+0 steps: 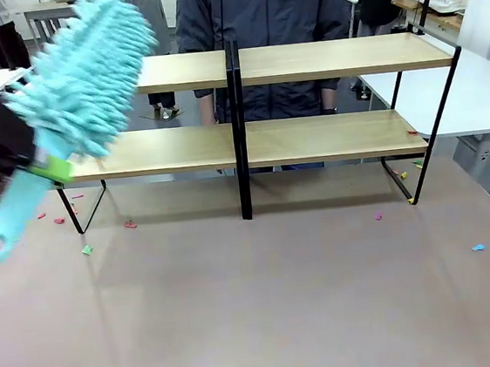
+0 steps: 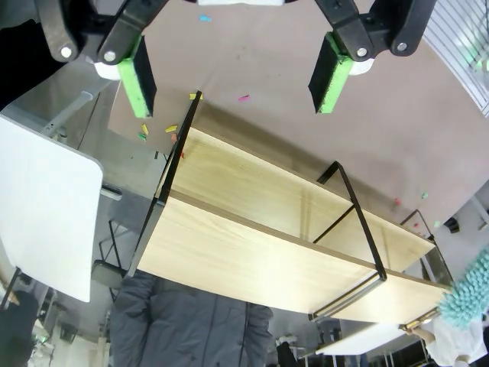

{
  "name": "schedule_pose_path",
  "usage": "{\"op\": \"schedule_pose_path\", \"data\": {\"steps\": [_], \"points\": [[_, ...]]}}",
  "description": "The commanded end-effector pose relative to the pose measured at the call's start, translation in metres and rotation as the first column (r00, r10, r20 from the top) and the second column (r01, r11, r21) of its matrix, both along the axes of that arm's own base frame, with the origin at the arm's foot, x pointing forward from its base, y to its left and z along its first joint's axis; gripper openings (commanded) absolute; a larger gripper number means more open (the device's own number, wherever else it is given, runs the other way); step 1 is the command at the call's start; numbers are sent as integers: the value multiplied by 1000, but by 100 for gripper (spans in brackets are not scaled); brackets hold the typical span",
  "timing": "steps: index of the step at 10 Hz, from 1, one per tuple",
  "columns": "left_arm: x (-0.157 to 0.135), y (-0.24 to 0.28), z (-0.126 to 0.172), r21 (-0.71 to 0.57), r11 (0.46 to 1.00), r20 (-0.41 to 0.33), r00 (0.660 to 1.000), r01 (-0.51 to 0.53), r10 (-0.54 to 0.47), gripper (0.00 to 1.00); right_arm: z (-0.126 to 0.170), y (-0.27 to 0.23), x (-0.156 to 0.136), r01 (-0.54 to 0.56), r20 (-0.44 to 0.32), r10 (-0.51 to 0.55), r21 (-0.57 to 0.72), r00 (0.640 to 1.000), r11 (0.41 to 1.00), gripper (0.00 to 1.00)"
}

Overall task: Clean the shelves.
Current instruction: Clean another randomly selected level of the Shelf with the Duster.

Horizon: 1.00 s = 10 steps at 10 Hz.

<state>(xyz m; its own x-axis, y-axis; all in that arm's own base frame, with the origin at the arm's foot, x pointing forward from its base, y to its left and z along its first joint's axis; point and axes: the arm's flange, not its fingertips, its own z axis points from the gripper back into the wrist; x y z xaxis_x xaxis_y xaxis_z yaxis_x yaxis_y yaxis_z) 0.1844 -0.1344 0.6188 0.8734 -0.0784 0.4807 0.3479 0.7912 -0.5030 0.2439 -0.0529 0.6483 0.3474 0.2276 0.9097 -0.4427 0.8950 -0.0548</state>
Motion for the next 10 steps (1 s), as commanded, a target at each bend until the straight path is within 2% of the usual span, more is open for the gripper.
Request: {"op": "schedule_pose_path", "data": {"steps": [1, 2, 3, 4, 6, 7, 8, 9, 10], "points": [[39, -61, -5, 90, 938, -159, 934, 336, -320, 13, 0, -1, 0, -5, 7, 5, -5, 1000, 1000, 100], [49, -88, -13, 125, 885, -232, 880, 449, -414, 13, 0, -1, 0, -5, 7, 5, -5, 1000, 1000, 100], [61, -114, -20, 141, 846, -282, 840, 514, -463, 13, 0, -1, 0, -5, 7, 5, -5, 1000, 1000, 100], [73, -141, -27, 168, 820, -307, 819, 547, -484, 13, 0, -1, 0, -5, 7, 5, -5, 1000, 1000, 100], [111, -207, -44, 138, 793, -369, 774, 593, -515, 13, 0, -1, 0, -5, 7, 5, -5, 1000, 1000, 100], [130, -236, -52, 112, 800, -370, 772, 589, -517, 13, 0, -1, 0, -5, 7, 5, -5, 1000, 1000, 100], [153, -263, -64, 112, 821, -378, 788, 559, -486, 13, 0, -1, 0, -5, 7, 5, -5, 1000, 1000, 100], [176, -280, -74, 126, 876, -367, 843, 465, -395, 13, 0, -1, 0, -5, 7, 5, -5, 1000, 1000, 100], [187, -274, -72, 60, 913, -458, 824, 403, -334, 13, 0, -1, 0, -5, 7, 5, -5, 1000, 1000, 100]]}}
